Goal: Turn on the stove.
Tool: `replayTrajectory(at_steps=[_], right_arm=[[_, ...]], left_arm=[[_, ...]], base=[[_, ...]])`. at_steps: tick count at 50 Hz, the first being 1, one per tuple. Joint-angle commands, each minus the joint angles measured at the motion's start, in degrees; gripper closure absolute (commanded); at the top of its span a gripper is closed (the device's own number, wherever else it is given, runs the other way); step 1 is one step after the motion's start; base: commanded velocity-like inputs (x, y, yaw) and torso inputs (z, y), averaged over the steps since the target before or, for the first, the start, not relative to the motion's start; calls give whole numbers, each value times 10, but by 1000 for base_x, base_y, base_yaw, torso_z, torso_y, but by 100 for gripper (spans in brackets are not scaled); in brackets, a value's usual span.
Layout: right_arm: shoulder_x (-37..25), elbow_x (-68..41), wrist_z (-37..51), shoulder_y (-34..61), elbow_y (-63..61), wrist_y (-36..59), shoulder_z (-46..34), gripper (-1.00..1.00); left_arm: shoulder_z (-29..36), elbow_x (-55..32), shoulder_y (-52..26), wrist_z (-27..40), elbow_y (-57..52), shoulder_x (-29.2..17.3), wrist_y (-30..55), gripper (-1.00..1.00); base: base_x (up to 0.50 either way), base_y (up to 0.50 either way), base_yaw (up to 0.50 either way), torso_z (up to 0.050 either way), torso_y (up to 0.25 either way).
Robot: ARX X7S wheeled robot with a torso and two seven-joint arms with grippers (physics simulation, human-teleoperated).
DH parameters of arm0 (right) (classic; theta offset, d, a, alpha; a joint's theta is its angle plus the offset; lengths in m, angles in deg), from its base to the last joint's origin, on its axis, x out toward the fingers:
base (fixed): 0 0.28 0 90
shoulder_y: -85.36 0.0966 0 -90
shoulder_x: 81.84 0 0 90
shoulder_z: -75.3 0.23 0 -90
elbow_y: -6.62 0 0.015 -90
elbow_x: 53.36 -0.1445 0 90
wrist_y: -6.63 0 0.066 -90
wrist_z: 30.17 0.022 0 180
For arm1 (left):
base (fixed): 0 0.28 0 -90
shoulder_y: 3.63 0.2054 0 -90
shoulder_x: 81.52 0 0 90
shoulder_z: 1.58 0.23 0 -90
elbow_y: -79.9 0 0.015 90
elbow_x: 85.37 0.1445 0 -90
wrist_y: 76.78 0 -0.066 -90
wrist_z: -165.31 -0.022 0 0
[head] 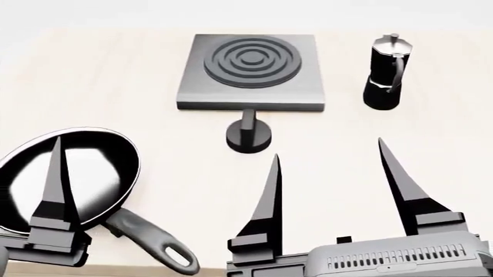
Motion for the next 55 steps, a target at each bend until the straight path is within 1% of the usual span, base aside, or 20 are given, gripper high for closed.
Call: replayTrajectory(at_steps=[1,45,55], right_arm=[[-1,2,0,-1,3,-3,-1,-100],[-3,12,3,2,4,4,-14,-100],[-1,3,3,-3,10,-8,-5,-100]], left_arm=[[1,-2,1,3,2,-3,-4,-100],[6,-12,-2,16,1,-11,-1,-100],[7,-13,-2,18,5,-14,-5,-100]], base=[[0,94,0,0,0],[0,94,0,0,0],[0,14,0,0,0]])
